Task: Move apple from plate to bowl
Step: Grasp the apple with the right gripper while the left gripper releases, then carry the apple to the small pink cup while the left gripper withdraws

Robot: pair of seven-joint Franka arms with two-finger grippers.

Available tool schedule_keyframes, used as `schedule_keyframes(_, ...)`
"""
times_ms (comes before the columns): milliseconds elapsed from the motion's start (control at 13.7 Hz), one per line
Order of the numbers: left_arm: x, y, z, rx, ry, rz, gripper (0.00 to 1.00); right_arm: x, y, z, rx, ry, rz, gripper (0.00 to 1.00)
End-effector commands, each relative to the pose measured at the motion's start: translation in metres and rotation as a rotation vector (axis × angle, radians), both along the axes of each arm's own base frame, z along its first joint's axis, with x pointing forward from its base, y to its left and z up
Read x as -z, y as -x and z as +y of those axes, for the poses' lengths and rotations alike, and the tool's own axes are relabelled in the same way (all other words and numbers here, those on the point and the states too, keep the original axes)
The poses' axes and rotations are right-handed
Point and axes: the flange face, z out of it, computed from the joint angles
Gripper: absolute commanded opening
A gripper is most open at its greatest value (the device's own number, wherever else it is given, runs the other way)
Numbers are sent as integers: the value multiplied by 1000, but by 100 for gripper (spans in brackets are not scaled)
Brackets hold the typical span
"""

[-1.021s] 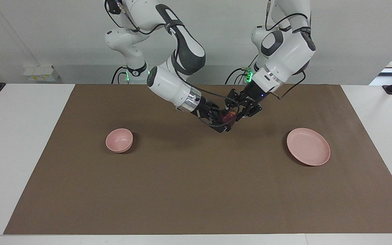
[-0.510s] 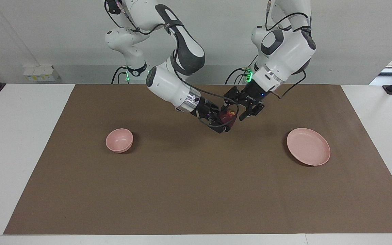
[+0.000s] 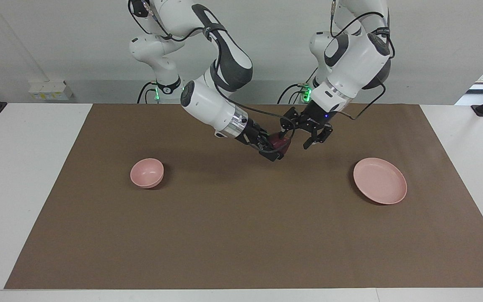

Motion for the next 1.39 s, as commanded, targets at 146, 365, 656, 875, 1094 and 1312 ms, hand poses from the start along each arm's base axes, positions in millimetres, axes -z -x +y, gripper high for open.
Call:
schedule_keyframes(146,15,-11,50,3,-161,27,100,-24,11,-29,-264,226,-158,0)
schedule_keyframes(365,16,-22,79,19,-321,-23,100,-17,1,-59,-450,458,-290,0)
schedule_keyframes(656,-9,-46,97,82,-487,-35,100,0,-13,-111,-707,679,-390,0)
schedule_keyframes(875,-53,-51,103,93,-490,9,100,15,-10,-161,-873,776,-382,0)
schedule_keyframes(1094,-98,-29,114,117,-490,70,100,31,-9,-234,-961,808,-359,0)
schedule_keyframes(1312,-129,3,135,118,-499,84,100,38,-12,-294,-1006,800,-363,0)
